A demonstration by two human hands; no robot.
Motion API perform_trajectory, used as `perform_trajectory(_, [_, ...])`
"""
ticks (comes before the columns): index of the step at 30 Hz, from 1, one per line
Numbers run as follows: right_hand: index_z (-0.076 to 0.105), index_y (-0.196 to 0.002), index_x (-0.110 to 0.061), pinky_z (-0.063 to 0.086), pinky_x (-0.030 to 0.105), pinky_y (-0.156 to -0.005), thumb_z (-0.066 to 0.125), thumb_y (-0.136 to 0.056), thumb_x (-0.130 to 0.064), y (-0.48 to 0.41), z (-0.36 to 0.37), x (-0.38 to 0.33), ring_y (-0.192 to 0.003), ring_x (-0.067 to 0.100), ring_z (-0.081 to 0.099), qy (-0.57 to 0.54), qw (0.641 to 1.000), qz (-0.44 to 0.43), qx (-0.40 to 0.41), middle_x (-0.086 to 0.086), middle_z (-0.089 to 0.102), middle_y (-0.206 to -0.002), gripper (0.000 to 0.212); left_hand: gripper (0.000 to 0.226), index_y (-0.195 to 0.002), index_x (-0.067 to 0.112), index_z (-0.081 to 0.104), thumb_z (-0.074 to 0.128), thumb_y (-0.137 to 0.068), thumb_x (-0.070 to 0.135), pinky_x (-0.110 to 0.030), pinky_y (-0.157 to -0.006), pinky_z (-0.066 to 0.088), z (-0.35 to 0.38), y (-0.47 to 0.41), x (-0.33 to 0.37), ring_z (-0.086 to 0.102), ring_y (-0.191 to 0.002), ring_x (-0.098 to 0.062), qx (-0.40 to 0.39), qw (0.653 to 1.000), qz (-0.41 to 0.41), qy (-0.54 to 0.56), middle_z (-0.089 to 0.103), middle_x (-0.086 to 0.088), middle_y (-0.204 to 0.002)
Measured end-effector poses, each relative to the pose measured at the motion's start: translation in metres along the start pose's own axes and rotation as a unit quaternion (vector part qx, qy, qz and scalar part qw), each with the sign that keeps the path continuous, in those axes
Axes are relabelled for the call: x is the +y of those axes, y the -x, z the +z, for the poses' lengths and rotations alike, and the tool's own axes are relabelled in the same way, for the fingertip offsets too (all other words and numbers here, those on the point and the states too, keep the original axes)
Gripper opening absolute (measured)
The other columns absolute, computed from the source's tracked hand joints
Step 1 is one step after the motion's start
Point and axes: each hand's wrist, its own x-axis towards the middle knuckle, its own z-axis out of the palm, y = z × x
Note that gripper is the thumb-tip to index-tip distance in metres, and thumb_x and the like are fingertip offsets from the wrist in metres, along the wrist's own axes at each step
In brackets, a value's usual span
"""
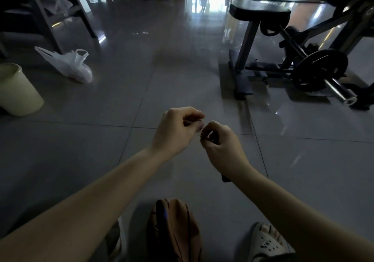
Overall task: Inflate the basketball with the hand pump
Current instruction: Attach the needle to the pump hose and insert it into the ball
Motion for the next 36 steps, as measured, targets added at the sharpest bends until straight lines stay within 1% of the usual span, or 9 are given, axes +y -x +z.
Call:
perform_trajectory(3, [0.059,-0.09,-0.026,0.056,0.033,-0.063,0.065,-0.091,-0.017,-0.001,-0.006,-0.002,-0.073,0.018,0.062,-0.011,1.0,0.001,-0.003,0.006,0.059,-0.092,0.011,0.015,-0.104,0.013,0.076,0.073,-0.091,0.008,-0.032,-0.083,0.062,0.0,0.001,0.001,0.074,-0.085,-0.005,0.009,0.999,-0.011,0.044,0.077,0.005,-0.093])
perform_trajectory(7, [0.059,-0.082,-0.009,0.047,0.028,-0.053,0.061,-0.087,-0.004,-0.001,-0.017,-0.009,-0.056,0.014,0.052,-0.129,0.989,0.046,-0.061,0.01,0.057,-0.071,0.007,0.011,-0.105,0.01,0.068,0.069,-0.093,0.01,-0.024,-0.081,0.059,-0.001,0.01,0.015,0.071,-0.089,-0.005,0.04,0.993,0.111,-0.011,0.074,0.003,-0.095])
perform_trajectory(9, [0.058,-0.081,-0.005,0.043,0.031,-0.06,0.058,-0.09,-0.008,-0.001,-0.024,-0.013,-0.064,0.02,0.049,-0.214,0.97,0.081,-0.084,0.014,0.051,-0.075,0.009,0.016,-0.108,0.008,0.063,0.069,-0.093,0.011,-0.021,-0.082,0.057,-0.002,0.012,0.02,0.071,-0.092,-0.007,0.049,0.985,0.159,-0.035,0.073,0.001,-0.097])
perform_trajectory(13, [0.067,-0.101,-0.001,0.045,0.04,-0.076,0.053,-0.101,-0.029,0.002,-0.027,-0.013,-0.074,0.027,0.048,-0.342,0.92,0.148,-0.125,0.012,0.053,-0.087,0.032,0.022,-0.111,0.005,0.058,0.07,-0.093,0.008,-0.017,-0.078,0.057,0.0,0.014,0.02,0.072,-0.094,-0.01,0.054,0.982,0.173,-0.047,0.073,-0.001,-0.1])
perform_trajectory(17, [0.066,-0.113,-0.002,0.046,0.037,-0.072,0.051,-0.104,-0.029,0.003,-0.023,-0.013,-0.066,0.019,0.049,-0.412,0.888,0.154,-0.137,0.011,0.051,-0.084,0.033,0.021,-0.111,0.004,0.057,0.069,-0.094,0.007,-0.026,-0.076,0.06,0.005,0.016,0.02,0.072,-0.09,-0.01,0.058,0.984,0.169,-0.026,0.072,-0.002,-0.097])
perform_trajectory(20, [0.062,-0.107,0.006,0.04,0.042,-0.07,0.049,-0.104,-0.026,0.001,-0.021,-0.012,-0.068,0.028,0.043,-0.351,0.923,0.124,-0.102,0.012,0.05,-0.083,0.034,0.021,-0.114,0.004,0.061,0.069,-0.095,0.008,-0.026,-0.076,0.059,0.004,0.012,0.016,0.071,-0.089,-0.01,0.047,0.981,0.179,-0.053,0.073,-0.002,-0.098])
perform_trajectory(24, [0.058,-0.086,-0.004,0.038,0.037,-0.058,0.047,-0.104,-0.02,0.001,-0.016,-0.011,-0.062,0.022,0.043,-0.211,0.974,0.057,-0.055,0.009,0.049,-0.071,0.026,0.014,-0.107,0.007,0.07,0.062,-0.098,0.014,-0.029,-0.07,0.055,0.0,0.006,0.008,0.066,-0.08,-0.016,0.008,0.961,0.221,-0.165,0.07,-0.001,-0.095])
perform_trajectory(30, [0.062,-0.089,-0.016,0.039,0.027,-0.055,0.046,-0.101,-0.024,-0.003,-0.012,-0.001,-0.058,0.013,0.05,-0.016,0.999,-0.017,-0.024,0.007,0.057,-0.075,0.021,0.009,-0.102,0.014,0.067,0.06,-0.099,0.019,-0.039,-0.065,0.055,-0.006,0.001,0.004,0.062,-0.078,-0.014,-0.049,0.949,0.233,-0.205,0.062,0.003,-0.1])
perform_trajectory(36, [0.061,-0.079,-0.013,0.038,0.027,-0.045,0.045,-0.101,-0.019,-0.003,-0.013,-0.004,-0.045,0.006,0.042,-0.071,0.997,0.017,-0.036,-0.003,0.048,-0.055,0.028,0.016,-0.094,0.011,0.067,0.054,-0.101,0.019,-0.038,-0.054,0.05,-0.008,0.004,0.01,0.057,-0.071,-0.02,-0.039,0.908,0.307,-0.282,0.061,-0.003,-0.087])
